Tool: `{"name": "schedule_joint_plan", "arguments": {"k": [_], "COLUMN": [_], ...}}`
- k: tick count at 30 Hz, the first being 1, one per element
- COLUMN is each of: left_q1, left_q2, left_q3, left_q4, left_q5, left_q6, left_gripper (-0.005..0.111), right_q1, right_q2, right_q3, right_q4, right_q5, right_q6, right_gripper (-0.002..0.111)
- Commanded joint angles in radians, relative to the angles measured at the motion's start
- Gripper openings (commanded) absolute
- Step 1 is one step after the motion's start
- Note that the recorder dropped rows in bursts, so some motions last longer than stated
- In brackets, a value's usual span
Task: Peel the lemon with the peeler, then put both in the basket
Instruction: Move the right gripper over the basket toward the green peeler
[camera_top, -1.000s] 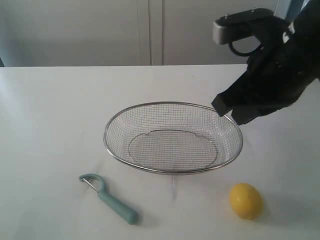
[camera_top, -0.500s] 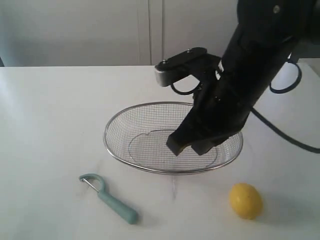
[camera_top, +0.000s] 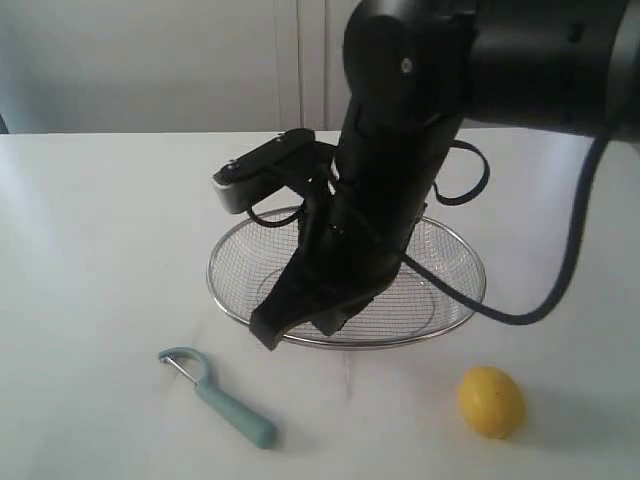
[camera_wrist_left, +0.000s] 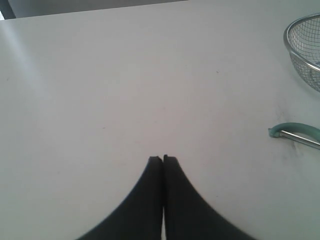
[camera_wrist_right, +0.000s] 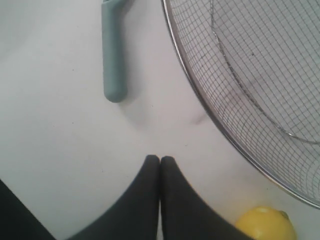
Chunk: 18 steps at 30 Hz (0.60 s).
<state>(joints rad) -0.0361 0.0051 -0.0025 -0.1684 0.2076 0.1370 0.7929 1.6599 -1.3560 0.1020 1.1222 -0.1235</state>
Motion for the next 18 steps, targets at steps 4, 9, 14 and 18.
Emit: {"name": "schedule_joint_plan", "arguments": {"k": [4,9,14,18], "left_q1": [0.003,0.003,0.003,0.003], "left_q2": [-0.005,-0.005,-0.005,-0.005], "left_q3": [0.002,0.002,0.002,0.002], "left_q4": [-0.007,-0.007,-0.007,-0.007], "left_q5": [0.003,0.003,0.003,0.003], "left_q6": [-0.002,-0.002,-0.002,-0.002], "left_gripper": [0.0,0.0,0.0,0.0], "right_q1": [0.045,0.068,0.075,0.086], "right_q2": [0.044,0.064,0.08,0.097], "right_q3": [-0.04,-0.042,-0.042,-0.053], "right_q4": [-0.005,-0.003,0.002,0.007], "right_q5": [-0.014,-0.054,-0.077,-0.073], "right_q6": [-0.005,-0.005,-0.005,-0.005], "right_gripper": [0.0,0.0,0.0,0.0]}}
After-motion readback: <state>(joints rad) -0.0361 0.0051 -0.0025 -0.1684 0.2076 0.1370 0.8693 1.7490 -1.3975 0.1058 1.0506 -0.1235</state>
